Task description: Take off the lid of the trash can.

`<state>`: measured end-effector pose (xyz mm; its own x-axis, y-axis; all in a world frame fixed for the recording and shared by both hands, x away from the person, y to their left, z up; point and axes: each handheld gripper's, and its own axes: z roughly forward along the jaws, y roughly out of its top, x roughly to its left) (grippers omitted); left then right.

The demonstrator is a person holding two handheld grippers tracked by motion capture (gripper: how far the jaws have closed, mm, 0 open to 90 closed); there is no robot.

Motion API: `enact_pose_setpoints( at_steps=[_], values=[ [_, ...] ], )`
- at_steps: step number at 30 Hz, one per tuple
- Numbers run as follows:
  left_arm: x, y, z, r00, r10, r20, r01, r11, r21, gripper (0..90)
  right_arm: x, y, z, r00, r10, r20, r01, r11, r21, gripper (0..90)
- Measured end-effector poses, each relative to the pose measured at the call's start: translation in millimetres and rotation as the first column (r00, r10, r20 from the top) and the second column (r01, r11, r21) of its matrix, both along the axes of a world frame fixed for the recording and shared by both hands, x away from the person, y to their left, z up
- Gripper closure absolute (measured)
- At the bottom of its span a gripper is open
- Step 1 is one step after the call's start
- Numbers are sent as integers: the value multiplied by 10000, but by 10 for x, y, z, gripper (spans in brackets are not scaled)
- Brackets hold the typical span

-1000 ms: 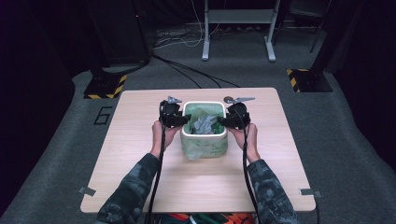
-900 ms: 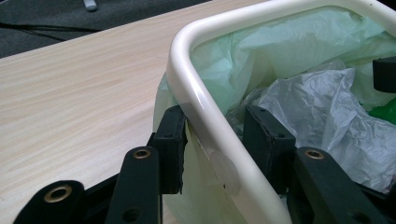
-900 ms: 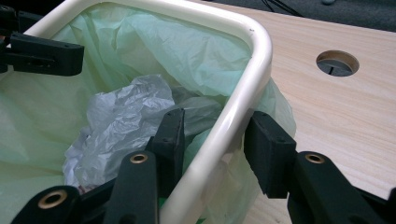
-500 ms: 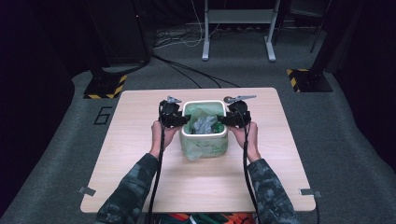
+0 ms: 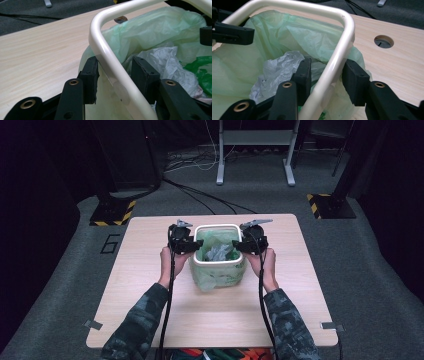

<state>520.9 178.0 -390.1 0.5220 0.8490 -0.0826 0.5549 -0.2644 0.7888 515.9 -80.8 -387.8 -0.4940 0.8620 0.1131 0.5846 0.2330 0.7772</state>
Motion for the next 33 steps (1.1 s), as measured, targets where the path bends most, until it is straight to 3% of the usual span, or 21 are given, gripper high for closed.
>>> enact_pose_setpoints(
  at_steps=[8, 14, 20, 22, 29, 33],
  values=[
    [-63, 0, 109, 9998, -190, 26, 190, 9994, -289, 537, 9, -25, 103, 10000, -9, -24, 9, 9999, 113, 637],
    [-138, -61, 108, 9977, -677, -75, 675, 9973, -294, 479, 22, -107, 157, 9996, 35, -263, -30, 9998, 184, 668],
    [-183, -92, 88, 9958, -902, -120, 897, 9952, -390, 340, 21, -192, 146, 9991, 15, -420, -6, 9998, 214, 672],
    [-195, -58, 84, 9959, -902, -92, 894, 9938, -659, 301, 19, -234, 140, 9992, -46, -402, 54, 9998, 203, 674],
    [-258, 52, 90, 9952, -977, 3, 972, 9905, -977, 217, 11, -292, 127, 9989, -63, -475, 80, 9994, 338, 676],
    [-333, 164, 126, 9955, -860, 390, 902, 9886, -1208, 183, 6, -292, 97, 9986, -2, -532, 15, 9997, 243, 680]
  ],
)
